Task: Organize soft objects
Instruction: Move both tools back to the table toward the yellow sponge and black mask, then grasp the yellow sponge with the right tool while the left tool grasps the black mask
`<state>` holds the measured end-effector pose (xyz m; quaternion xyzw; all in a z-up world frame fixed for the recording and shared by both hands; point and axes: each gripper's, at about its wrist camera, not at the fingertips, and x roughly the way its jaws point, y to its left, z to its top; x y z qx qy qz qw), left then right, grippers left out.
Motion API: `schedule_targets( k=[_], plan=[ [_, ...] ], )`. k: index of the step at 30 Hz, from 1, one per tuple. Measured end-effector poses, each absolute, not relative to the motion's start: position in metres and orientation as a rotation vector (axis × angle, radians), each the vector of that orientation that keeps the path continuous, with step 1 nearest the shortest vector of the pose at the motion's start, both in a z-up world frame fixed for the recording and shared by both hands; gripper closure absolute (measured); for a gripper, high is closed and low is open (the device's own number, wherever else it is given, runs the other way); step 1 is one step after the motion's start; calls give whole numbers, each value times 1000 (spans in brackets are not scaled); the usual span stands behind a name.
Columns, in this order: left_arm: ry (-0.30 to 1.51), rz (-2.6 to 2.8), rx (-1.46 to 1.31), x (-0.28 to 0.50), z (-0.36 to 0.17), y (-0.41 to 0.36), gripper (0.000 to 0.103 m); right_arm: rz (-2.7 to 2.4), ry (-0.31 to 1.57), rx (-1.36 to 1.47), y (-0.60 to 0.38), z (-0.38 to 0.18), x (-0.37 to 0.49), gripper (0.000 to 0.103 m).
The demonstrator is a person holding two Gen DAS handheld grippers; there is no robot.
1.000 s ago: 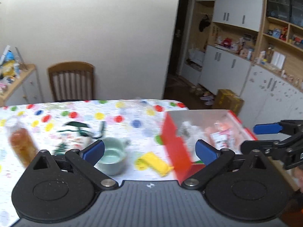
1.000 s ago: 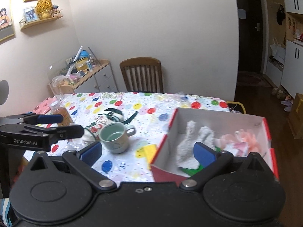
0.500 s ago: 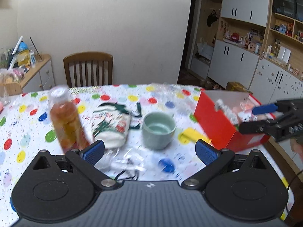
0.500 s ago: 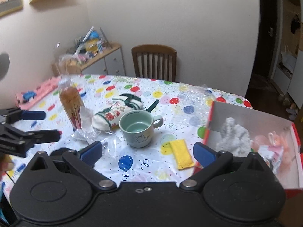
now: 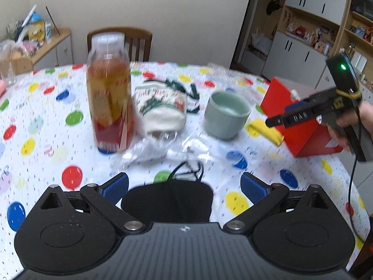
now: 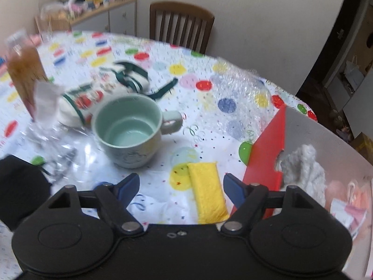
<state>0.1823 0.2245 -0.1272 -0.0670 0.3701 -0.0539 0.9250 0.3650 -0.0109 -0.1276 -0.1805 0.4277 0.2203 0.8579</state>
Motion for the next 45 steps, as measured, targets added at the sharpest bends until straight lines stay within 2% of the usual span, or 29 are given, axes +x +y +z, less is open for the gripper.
schedule_targets(
  k=[2, 13, 21, 26, 30, 32, 34, 39, 45],
  plan=[
    [787, -107, -128, 184, -137, 226, 0, 453, 936, -387, -8, -135, 378, 31],
    [893, -118, -150, 192, -171, 236, 0, 466, 1091, -495, 7, -164, 424, 43],
    [939, -117, -151, 200, -188, 237, 1, 439, 1189, -482, 7, -176, 444, 42],
    [961, -102, -141, 202, -197, 236, 1, 407, 1235, -452, 5, -178, 450, 52],
    [963, -100, -143, 202, -201, 234, 11, 400, 1229, -429, 5, -179, 448, 53],
    [955, -90, -129, 202, -201, 232, 18, 397, 1224, -416, 4, -179, 447, 60],
    [948, -93, -119, 202, -200, 231, 28, 389, 1218, -404, 3, -178, 445, 61],
    [941, -97, -92, 202, -198, 226, 68, 396, 1180, -378, 2, -176, 429, 62],
    [930, -109, -78, 201, -195, 220, 77, 404, 1135, -285, -5, -164, 397, 62]
  ],
)
